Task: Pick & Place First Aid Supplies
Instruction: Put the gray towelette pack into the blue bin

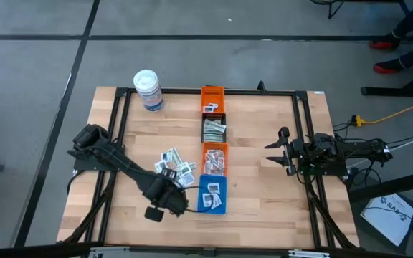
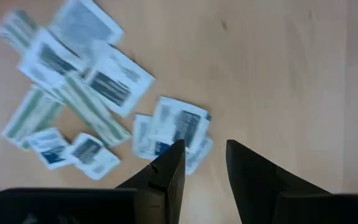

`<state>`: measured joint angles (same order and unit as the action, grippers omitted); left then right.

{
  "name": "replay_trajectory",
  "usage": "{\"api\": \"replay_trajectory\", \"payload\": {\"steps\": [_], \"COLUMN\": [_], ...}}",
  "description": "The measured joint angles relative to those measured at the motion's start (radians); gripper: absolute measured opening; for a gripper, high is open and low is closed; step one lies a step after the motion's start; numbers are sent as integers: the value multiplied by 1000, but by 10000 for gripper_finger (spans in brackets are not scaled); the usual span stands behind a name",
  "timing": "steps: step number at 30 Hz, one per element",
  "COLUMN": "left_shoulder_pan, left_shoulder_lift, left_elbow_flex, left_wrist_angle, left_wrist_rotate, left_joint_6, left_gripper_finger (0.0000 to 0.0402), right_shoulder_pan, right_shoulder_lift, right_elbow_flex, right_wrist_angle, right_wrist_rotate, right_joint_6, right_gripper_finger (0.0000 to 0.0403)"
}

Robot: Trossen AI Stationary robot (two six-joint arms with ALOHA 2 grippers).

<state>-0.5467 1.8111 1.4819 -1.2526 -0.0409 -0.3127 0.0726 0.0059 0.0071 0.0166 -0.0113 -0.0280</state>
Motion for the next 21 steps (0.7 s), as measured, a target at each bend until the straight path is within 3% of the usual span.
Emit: {"api": "replay_trajectory", "payload": {"steps": [21], "left_shoulder_pan": [-55], "left_shoulder_lift": [-43], "left_elbow_flex": [-352], "left_wrist_angle": [365], "left_wrist_rotate": [7], "left_joint_6": [20], "left_gripper_finger": [111], "right_shoulder_pan": [0], "right_shoulder_lift": [0], "right_elbow_flex": [0], "right_wrist_angle": [0], "right_wrist_rotate": [0], "right_joint_6": [0], "right_gripper_finger": [195]}}
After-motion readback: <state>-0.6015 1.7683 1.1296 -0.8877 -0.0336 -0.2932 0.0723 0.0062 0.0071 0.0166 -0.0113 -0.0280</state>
